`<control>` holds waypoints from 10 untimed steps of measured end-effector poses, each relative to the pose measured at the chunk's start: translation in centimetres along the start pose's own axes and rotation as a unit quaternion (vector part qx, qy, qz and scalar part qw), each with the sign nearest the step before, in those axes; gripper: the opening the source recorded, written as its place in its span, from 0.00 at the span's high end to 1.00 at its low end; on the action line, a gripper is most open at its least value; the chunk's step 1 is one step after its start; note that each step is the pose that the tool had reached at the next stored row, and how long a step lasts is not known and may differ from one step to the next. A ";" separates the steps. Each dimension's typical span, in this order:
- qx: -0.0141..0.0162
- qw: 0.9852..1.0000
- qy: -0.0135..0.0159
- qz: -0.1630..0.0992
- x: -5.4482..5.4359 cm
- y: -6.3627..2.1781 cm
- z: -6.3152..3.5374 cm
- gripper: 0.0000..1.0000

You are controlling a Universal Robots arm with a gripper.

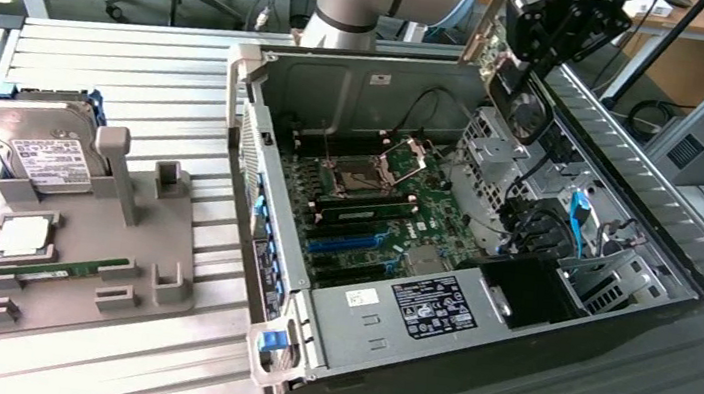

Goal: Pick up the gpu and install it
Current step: 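Insert the gpu into the slot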

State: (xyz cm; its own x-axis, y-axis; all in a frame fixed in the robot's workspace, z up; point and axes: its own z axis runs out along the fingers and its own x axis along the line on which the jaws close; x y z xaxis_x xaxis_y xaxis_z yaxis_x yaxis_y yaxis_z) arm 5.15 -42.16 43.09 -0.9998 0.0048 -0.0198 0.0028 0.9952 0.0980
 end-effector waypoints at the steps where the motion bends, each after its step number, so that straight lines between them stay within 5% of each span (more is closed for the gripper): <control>1: 0.000 1.000 0.001 -0.007 0.0 0.00 0.00 0.73; 6: -0.001 0.998 0.006 -0.057 0.0 0.00 0.01 0.73; 10: -0.002 0.995 0.009 -0.096 0.0 -0.01 0.02 0.73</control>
State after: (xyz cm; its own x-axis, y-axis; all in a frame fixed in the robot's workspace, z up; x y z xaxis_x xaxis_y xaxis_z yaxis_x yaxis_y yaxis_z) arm 5.15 -42.17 43.07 -0.9820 -0.1881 -0.0197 -0.1891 0.9771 0.0979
